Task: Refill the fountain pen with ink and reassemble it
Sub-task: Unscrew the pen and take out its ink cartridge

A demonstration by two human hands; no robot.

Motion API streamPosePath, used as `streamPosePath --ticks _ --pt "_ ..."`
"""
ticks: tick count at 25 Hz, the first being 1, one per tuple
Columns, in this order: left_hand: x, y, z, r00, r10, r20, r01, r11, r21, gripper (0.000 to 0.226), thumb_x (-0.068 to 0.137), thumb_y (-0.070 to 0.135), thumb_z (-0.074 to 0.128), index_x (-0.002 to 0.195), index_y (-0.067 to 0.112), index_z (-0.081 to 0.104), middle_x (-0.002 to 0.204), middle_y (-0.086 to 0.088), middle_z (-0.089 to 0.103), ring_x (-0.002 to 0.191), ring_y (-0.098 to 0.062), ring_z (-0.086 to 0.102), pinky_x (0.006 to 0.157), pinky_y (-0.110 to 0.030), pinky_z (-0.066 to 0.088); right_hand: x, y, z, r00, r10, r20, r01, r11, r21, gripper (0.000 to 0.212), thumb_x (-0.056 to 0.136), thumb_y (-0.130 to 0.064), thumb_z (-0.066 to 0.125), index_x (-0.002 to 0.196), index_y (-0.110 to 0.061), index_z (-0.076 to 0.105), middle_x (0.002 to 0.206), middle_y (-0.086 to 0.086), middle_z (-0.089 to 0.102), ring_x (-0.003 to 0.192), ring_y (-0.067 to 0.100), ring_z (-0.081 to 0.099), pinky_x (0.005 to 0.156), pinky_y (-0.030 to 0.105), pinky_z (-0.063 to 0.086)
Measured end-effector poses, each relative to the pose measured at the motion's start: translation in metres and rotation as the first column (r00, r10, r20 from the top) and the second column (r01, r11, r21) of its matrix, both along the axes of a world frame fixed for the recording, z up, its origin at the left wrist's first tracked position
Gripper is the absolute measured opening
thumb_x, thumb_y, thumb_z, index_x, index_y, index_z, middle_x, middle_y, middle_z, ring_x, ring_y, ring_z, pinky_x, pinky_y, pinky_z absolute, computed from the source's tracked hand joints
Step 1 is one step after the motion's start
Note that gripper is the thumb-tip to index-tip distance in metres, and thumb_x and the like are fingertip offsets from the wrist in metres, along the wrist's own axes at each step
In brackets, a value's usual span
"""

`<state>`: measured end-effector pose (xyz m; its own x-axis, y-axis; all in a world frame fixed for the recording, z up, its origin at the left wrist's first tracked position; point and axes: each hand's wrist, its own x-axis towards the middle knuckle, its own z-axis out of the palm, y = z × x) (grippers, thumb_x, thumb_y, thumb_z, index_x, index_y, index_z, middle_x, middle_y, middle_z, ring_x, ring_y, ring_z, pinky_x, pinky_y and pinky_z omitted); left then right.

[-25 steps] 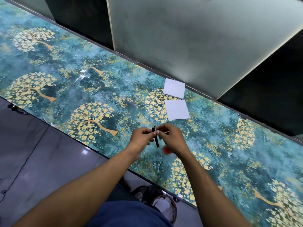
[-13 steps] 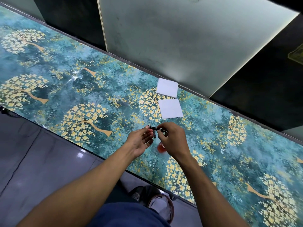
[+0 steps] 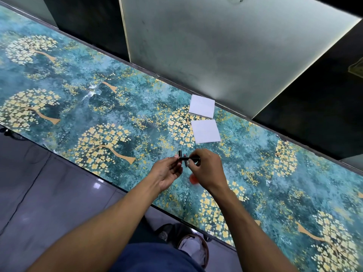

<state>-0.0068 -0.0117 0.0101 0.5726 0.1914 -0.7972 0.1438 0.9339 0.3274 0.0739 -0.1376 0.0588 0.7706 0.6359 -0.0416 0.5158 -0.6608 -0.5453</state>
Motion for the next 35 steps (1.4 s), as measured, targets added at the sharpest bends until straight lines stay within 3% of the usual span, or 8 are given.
streamPosePath --ticks 3,7,11,17,21,31,35 --pt "0.003 0.004 0.001 0.999 0.031 -0.021 -0.03 0.997 0.068 0.007 0.092 0.007 0.065 0.087 0.003 0.062 0.067 -0.007 0.061 0.058 -0.013 0.056 0.056 -0.025 0.055 0.0 -0.002 -0.001 0.999 -0.029 -0.038 0.028 0.999 -0.028 0.007 0.083 -0.026 0.07 0.089 -0.024 0.07 0.085 -0.007 0.072 0.073 0.01 0.064 0.068 0.035 0.056" --pt "0.002 0.008 -0.001 0.995 0.082 0.061 -0.086 0.995 0.056 0.012 0.087 0.011 0.071 0.093 0.002 0.066 0.075 -0.007 0.065 0.064 -0.014 0.061 0.064 -0.026 0.055 -0.002 -0.003 0.0 0.995 -0.065 -0.07 0.057 0.991 -0.117 0.008 0.085 -0.03 0.069 0.092 -0.027 0.068 0.085 -0.007 0.071 0.076 0.015 0.065 0.066 0.034 0.055" --pt "0.0 0.01 0.002 0.992 0.034 0.121 -0.05 0.991 0.127 0.011 0.085 0.003 0.07 0.094 0.008 0.066 0.078 -0.003 0.067 0.07 -0.013 0.062 0.066 -0.025 0.052 -0.007 -0.001 -0.002 0.994 -0.083 -0.073 0.071 0.984 -0.162 0.007 0.084 -0.033 0.067 0.089 -0.028 0.064 0.082 -0.007 0.071 0.075 0.019 0.065 0.065 0.037 0.055" --pt "-0.006 0.022 0.004 0.988 0.145 0.048 -0.152 0.955 0.253 0.007 0.09 0.01 0.068 0.089 0.017 0.066 0.087 -0.002 0.071 0.081 -0.017 0.066 0.072 -0.033 0.048 -0.018 0.006 -0.01 0.999 -0.039 0.011 0.041 0.978 -0.205 0.011 0.085 -0.039 0.064 0.09 -0.03 0.065 0.09 -0.008 0.066 0.093 0.02 0.06 0.087 0.04 0.046" --pt "-0.014 0.034 0.001 0.962 0.274 -0.006 -0.259 0.917 0.303 0.009 0.088 0.009 0.07 0.09 0.017 0.066 0.087 -0.004 0.071 0.079 -0.018 0.066 0.068 -0.032 0.048 -0.021 0.013 -0.018 0.999 -0.043 0.021 0.047 0.959 -0.28 0.01 0.087 -0.038 0.062 0.09 -0.028 0.066 0.085 -0.008 0.069 0.095 0.022 0.059 0.091 0.042 0.037" --pt "-0.038 0.033 -0.004 0.988 0.153 -0.034 -0.134 0.937 0.322 0.007 0.086 0.005 0.071 0.089 0.012 0.069 0.08 -0.005 0.071 0.071 -0.016 0.065 0.061 -0.028 0.048 -0.031 0.059 -0.044 0.976 0.197 0.095 -0.112 0.824 -0.556 0.013 0.086 -0.01 0.057 0.077 -0.018 0.057 0.082 0.007 0.068 0.097 0.031 0.057 0.098 0.048 0.036" --pt "-0.042 0.033 -0.005 0.993 0.099 -0.067 -0.071 0.939 0.336 0.008 0.086 0.004 0.07 0.088 0.011 0.069 0.076 -0.003 0.072 0.068 -0.015 0.065 0.061 -0.028 0.049 -0.033 0.06 -0.053 0.971 0.226 0.084 -0.132 0.788 -0.601 0.014 0.087 -0.009 0.059 0.076 -0.019 0.059 0.082 0.008 0.069 0.099 0.032 0.058 0.096 0.047 0.036"
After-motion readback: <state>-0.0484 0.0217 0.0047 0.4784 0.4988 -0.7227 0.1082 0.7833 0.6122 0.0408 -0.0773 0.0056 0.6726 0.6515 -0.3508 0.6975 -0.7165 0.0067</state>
